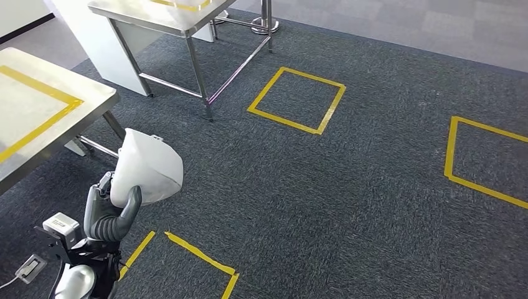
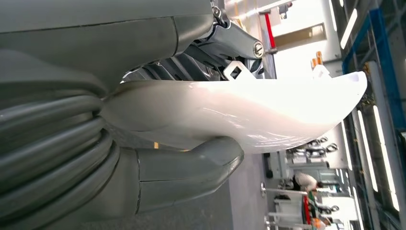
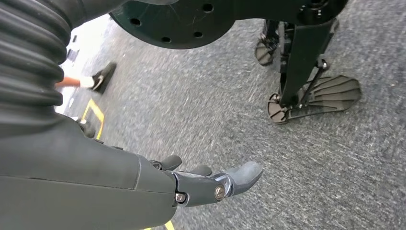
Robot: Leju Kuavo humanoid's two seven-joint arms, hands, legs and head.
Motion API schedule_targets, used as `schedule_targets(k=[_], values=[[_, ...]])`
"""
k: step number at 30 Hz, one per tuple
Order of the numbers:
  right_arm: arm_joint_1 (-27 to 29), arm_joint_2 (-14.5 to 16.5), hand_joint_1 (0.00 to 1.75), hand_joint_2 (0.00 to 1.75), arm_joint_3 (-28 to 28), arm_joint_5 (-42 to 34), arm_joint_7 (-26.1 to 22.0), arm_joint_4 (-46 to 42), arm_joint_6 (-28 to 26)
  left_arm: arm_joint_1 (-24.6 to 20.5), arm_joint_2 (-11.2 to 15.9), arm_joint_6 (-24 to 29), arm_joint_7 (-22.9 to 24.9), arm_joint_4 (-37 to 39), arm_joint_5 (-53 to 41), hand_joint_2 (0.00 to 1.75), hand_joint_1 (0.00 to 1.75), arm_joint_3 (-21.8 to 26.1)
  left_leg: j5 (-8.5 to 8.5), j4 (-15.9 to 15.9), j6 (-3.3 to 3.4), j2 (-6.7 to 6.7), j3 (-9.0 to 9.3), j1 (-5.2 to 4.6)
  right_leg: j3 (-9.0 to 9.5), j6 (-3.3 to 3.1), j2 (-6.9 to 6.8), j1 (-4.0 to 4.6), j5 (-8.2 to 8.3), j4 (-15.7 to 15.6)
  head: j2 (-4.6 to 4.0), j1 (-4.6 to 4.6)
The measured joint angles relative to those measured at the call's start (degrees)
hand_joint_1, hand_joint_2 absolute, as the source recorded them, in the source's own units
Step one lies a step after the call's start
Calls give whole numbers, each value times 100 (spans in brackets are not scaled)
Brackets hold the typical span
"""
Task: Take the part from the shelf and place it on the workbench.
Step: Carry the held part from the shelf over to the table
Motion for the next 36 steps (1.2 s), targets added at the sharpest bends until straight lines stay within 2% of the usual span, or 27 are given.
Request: schedule_targets(k=[1, 2, 3, 5, 7, 9, 10, 12, 13, 14, 15, 16, 17, 18, 20, 22, 24, 25, 27, 28, 29, 30, 31, 32, 33, 34, 36], values=[[7, 0, 0, 175, 1, 22, -5, 0, 11, 16, 10, 20, -10, 15, 9, 175, 175, -1, -10, 137, -6, 23, -60, 4, 4, 0, -70, 3, -8, 1, 0, -2], [11, 0, 0, 175, 1, 44, -16, 0, 25, 33, 25, 36, -17, 26, 21, 175, 175, -1, 93, 46, -7, 47, -7, 7, 13, 5, -140, 3, -17, 2, 0, -2], [11, 0, 0, 175, 2, 56, -29, 0, 38, 45, 40, 45, -22, 31, 35, 175, 175, 0, 277, -257, -3, 101, 153, 9, 30, 17, -209, 3, -28, 2, 0, -3], [11, -2, 0, 175, 4, 69, -66, 0, 54, 54, 61, 50, -31, 32, 56, 175, 175, 1, 617, -1050, 38, 392, 565, -5, 77, 63, -335, 25, -64, 8, 0, -1], [8, -2, 0, 175, 4, 69, -91, 0, 55, 72, 70, 51, -37, 31, 64, 175, 175, 1, 727, -1413, 118, 561, 733, -32, 121, 129, -446, 56, -92, 9, 0, 9], [-2, -2, 0, 175, 4, 69, -97, 0, 51, 109, 85, 52, -40, 28, 66, 175, 175, 2, 739, -1432, 203, 428, 722, -49, 164, 201, -575, 58, -112, -10, 0, 16], [-11, -3, 0, 175, 5, 68, -99, 0, 48, 127, 92, 58, -44, 24, 60, 175, 175, 2, 754, -1452, 242, 356, 732, -42, 182, 240, -555, 44, -146, 8, 0, 19], [-20, -5, 0, 175, 6, 67, -108, 0, 40, 129, 102, 122, -48, 9, -15, 175, 175, 4, 796, -1497, 322, 212, 768, -14, 83, 298, -272, 18, -352, 302, 0, 36], [-18, -6, 0, 175, 7, 67, -110, 0, 39, 123, 103, 178, -50, 3, -87, 175, 175, 4, 809, -1503, 348, 142, 760, -6, -69, 313, -65, 8, -526, 639, -1, 48], [-12, -6, 0, 175, 7, 67, -109, 0, 38, 114, 108, 231, -49, 0, -165, 175, 175, 5, 816, -1501, 368, 64, 750, -6, -270, 318, 71, 12, -702, 1037, -1, 56], [-5, -6, 0, 175, 7, 67, -107, 0, 38, 114, 113, 274, -49, -1, -227, 175, 175, 5, 818, -1494, 377, -23, 743, -10, -462, 318, 134, 17, -820, 1392, -1, 61], [3, -6, 0, 175, 7, 68, -105, 0, 37, 116, 119, 302, -49, -2, -265, 175, 175, 5, 817, -1486, 381, -113, 738, -15, -585, 312, 157, 23, -837, 1591, -1, 62], [8, -7, 0, 175, 7, 68, -104, 0, 36, 118, 126, 315, -49, -2, -284, 175, 175, 5, 815, -1475, 380, -204, 736, -17, -602, 299, 169, 27, -732, 1557, 0, 62], [11, -8, 0, 175, 7, 68, -105, 0, 36, 118, 133, 326, -49, -3, -292, 175, 175, 5, 812, -1462, 375, -294, 737, -17, -510, 280, 196, 28, -533, 1299, 0, 62], [10, -14, 0, 175, 7, 67, -105, 0, 34, 114, 142, 333, -51, -5, -301, 175, 175, 5, 796, -1429, 341, -451, 725, -18, -179, 239, 393, 27, -139, 507, 0, 62], [2, -20, 0, 175, 8, 68, -105, 0, 33, 112, 153, 334, -54, -8, -307, 175, 175, 5, 784, -1409, 272, -575, 694, -18, 2, 218, 533, 35, -8, 69, 0, 61], [-14, -21, 0, 175, 9, 69, -106, 0, 33, 117, 174, 336, -55, -13, -311, 175, 175, 5, 799, -1439, 185, -681, 667, -12, 19, 182, 459, 42, -10, 20, 0, 60], [-21, -15, 0, 175, 9, 69, -106, 0, 35, 122, 187, 338, -57, -17, -314, 175, 175, 5, 797, -1438, 153, -646, 658, -9, 35, 147, 399, 36, 3, -6, 0, 59], [-19, -3, 0, 175, 9, 67, -101, 0, 38, 109, 220, 382, -77, -25, -379, 175, 175, 5, 640, -1209, 99, -363, 542, -19, 70, 67, 271, 14, 27, -64, 0, 32], [-10, 2, 0, 175, 9, 61, -95, 0, 39, 95, 242, 444, -97, -29, -468, 175, 175, 5, 474, -924, 80, -171, 414, -16, 79, 39, 203, 17, 29, -78, 0, 18], [1, 2, 0, 175, 9, 48, -83, 0, 40, 75, 274, 525, -114, -29, -584, 175, 175, 10, 281, -552, 56, -48, 232, -12, 81, 18, 135, 23, 22, -80, 0, 4], [10, 3, 0, 175, 9, 34, -67, 0, 40, 56, 329, 618, -127, -20, -697, 175, 175, 31, 127, -181, 32, 3, 50, -1, 81, 9, 64, 27, 15, -78, 0, 2], [14, 7, 0, 175, 8, 19, -50, 0, 40, 33, 409, 702, -132, -1, -786, 175, 175, 67, 65, 64, 14, 23, -70, 9, 81, 5, -7, 29, 7, -75, 0, 2], [15, 14, 0, 175, 8, 3, -33, 0, 40, -2, 507, 775, -142, 28, -851, 175, 175, 126, 114, 108, 0, 37, -90, 16, 85, 5, -75, 29, -1, -71, 0, 1], [14, 25, 0, 175, 7, -13, -20, 0, 40, -54, 623, 850, -165, 63, -916, 175, 175, 206, 262, -79, -7, 67, 7, 21, 93, 11, -140, 29, -11, -65, 0, -1], [14, 41, 0, 175, 5, -33, -13, 0, 41, -124, 737, 935, -196, 96, -999, 175, 175, 293, 466, -448, -5, 141, 200, 22, 106, 23, -202, 29, -25, -57, 0, -1], [11, 66, 0, 175, -4, -84, -9, 0, 38, -318, 930, 1186, -258, 148, -1231, 175, 175, 494, 740, -1184, 48, 420, 573, -5, 133, 67, -319, 59, -63, -32, 0, 2]])
